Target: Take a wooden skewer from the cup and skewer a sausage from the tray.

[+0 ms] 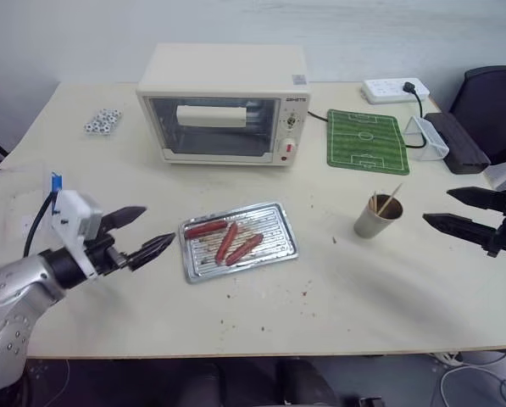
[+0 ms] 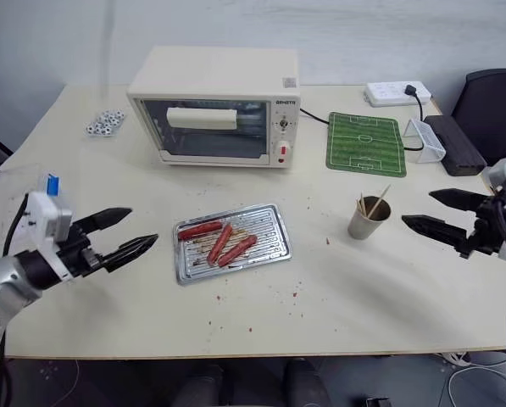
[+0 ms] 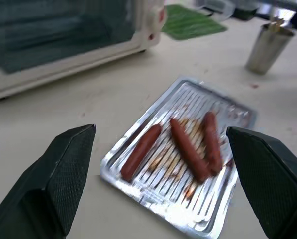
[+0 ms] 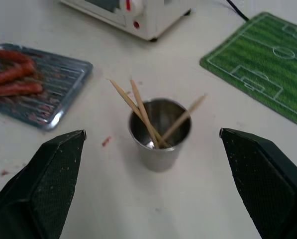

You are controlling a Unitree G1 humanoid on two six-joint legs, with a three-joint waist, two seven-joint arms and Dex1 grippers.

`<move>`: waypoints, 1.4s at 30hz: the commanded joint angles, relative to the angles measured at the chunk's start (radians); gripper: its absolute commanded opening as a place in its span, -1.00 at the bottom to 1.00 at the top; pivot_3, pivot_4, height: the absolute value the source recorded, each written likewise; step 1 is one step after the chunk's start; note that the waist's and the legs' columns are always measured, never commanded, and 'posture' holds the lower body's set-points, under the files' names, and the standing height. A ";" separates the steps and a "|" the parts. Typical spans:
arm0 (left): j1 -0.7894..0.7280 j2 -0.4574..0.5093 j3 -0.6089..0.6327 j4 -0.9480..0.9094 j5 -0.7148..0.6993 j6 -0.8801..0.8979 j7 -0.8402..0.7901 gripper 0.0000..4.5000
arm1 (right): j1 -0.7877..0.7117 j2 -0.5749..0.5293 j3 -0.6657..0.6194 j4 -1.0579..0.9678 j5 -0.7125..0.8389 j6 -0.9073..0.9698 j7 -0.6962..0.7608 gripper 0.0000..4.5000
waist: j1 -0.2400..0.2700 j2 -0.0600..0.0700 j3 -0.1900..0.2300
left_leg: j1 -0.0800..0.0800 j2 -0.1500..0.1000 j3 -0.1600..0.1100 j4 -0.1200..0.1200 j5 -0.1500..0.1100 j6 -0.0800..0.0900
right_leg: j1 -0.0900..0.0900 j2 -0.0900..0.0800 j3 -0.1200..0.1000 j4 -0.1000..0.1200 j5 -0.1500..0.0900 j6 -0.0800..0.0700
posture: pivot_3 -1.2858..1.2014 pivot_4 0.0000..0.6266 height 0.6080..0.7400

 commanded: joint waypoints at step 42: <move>-0.328 -0.093 -0.269 -0.002 0.011 -0.070 0.023 1.00 | -0.200 0.428 0.169 0.084 -0.096 -0.065 -0.673 -0.19 | 0.002 0.000 0.000 | -0.015 -0.001 0.003 0.005 0.005 0.000 | -0.019 0.005 0.007 0.011 0.001 0.001 | 0.03 -0.52 1.00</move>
